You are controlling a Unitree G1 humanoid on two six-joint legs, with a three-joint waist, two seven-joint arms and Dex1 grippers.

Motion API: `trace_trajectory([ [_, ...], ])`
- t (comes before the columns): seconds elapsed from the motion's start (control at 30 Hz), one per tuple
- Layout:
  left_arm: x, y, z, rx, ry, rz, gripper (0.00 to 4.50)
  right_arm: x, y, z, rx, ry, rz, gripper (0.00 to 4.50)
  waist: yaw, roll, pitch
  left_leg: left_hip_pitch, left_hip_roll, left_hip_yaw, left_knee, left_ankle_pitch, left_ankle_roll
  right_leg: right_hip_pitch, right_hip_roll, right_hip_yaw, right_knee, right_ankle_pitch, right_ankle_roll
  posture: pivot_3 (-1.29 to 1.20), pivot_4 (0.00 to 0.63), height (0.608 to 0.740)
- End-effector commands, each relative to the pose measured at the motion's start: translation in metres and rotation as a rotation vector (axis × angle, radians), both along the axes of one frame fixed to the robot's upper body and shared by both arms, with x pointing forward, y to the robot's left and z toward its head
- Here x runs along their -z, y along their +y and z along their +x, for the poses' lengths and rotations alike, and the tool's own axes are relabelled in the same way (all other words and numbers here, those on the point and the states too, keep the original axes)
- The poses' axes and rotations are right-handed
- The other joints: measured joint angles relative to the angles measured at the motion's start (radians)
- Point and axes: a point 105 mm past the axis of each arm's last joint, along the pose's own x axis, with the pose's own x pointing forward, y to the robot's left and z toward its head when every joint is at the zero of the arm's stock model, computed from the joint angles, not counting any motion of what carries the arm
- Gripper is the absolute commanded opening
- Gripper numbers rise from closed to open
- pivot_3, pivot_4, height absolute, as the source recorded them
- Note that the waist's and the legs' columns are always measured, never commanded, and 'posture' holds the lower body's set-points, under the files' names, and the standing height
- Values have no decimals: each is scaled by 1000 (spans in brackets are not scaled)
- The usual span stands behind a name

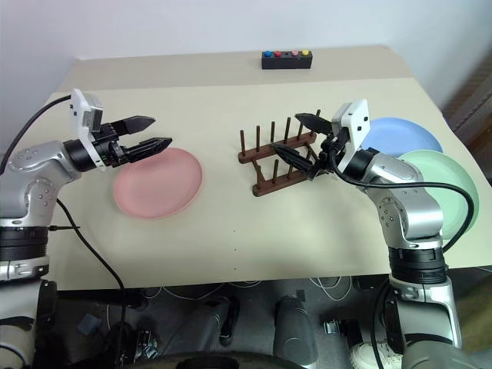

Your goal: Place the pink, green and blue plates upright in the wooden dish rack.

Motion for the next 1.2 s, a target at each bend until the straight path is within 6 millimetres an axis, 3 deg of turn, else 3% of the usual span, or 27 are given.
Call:
trace_trajectory([
  [0.03,-16,-24,-4,71,-69,-18,4043,-17,1,-2,0,-72,6,4473,1,0,0,0,0,0,0,0,0,0,0,0,0,0,0,0,150,740],
  [0.2,4,-64,-18,188,-27,-12,4043,-15,-11,-5,57,-80,-8,4473,2,0,0,0,0,0,1,0,0,1,0,0,-1,0,0,0,150,740],
  [0.37,16,-106,-7,137,48,14,4043,-14,-19,-8,120,-100,-10,4473,3,0,0,0,0,0,1,0,0,0,0,0,0,0,0,0,150,740],
  [0.5,31,-132,-12,176,58,104,4043,-18,-25,-10,166,-120,5,4473,1,0,0,0,-1,1,2,0,0,2,0,0,0,0,0,0,150,740],
  [0.67,64,-149,-20,261,119,239,4043,-17,-35,-16,210,-132,-8,4473,2,0,0,0,0,0,1,0,0,0,0,0,0,0,0,0,150,740],
  [0.97,81,-157,-14,275,102,330,4043,-13,-42,-29,210,-85,-1,4473,3,0,0,0,0,1,1,0,0,1,0,0,0,0,0,0,150,740],
  [1.1,83,-166,-8,257,102,313,4043,12,-65,-55,220,126,-75,4473,26,0,0,0,0,0,1,0,1,2,0,0,-1,0,1,0,150,740],
  [1.2,81,-168,-6,260,95,303,4043,28,-71,-72,220,267,-127,4473,27,0,0,-1,-1,1,3,-1,2,3,-1,0,-2,0,1,0,150,740],
])
